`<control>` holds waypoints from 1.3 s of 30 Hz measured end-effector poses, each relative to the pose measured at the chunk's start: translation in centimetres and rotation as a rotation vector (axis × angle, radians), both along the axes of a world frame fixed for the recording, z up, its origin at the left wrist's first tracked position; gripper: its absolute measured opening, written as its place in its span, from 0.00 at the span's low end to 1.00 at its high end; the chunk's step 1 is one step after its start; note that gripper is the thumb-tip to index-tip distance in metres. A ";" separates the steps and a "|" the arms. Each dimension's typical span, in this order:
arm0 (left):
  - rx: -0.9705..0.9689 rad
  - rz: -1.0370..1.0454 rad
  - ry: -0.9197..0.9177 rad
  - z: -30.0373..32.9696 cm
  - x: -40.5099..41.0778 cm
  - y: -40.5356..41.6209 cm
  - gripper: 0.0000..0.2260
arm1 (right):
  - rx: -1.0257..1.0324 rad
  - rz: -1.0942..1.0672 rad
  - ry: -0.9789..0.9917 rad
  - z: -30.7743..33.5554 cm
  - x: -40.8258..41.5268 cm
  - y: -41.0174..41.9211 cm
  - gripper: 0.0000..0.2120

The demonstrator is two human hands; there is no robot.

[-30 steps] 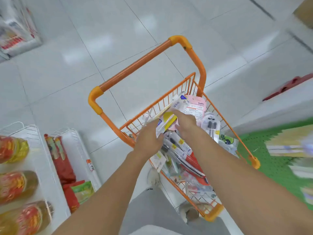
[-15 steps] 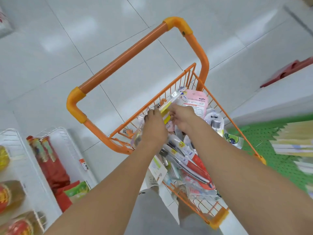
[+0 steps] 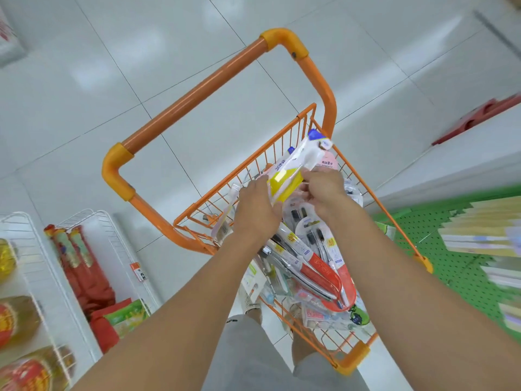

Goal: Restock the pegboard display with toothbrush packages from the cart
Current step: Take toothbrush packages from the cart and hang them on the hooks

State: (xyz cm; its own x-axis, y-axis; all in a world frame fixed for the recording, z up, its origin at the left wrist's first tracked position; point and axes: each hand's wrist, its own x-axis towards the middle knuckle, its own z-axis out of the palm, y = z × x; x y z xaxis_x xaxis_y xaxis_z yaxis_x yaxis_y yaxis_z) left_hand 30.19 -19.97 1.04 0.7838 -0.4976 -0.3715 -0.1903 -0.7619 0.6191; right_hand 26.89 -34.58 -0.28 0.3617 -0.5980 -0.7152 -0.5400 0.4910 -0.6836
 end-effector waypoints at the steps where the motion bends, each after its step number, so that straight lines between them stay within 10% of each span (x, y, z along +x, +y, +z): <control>1: -0.004 -0.017 -0.021 0.4 -0.1 -0.1 0.30 | -0.057 0.046 -0.033 1.2 -0.8 -0.4 0.13; 6: -0.105 0.140 -0.025 2.8 -0.8 0.1 0.17 | 0.125 0.185 -0.258 4.6 -2.6 -0.9 0.09; 11: -0.230 0.441 -0.039 4.2 0.3 5.2 0.14 | 0.163 0.058 0.008 0.2 -0.2 2.2 0.14; 26: -0.392 0.460 0.092 5.3 -0.5 9.0 0.09 | 0.176 -0.078 0.056 1.9 0.8 3.8 0.08; 32: -0.618 0.155 0.309 9.5 -3.8 -0.5 0.07 | -0.230 0.027 -0.149 11.5 -12.9 -0.6 0.04; 39: -0.688 -0.360 0.559 17.3 -13.4 -12.2 0.08 | -0.514 -0.340 -0.464 21.9 -27.2 -5.3 0.08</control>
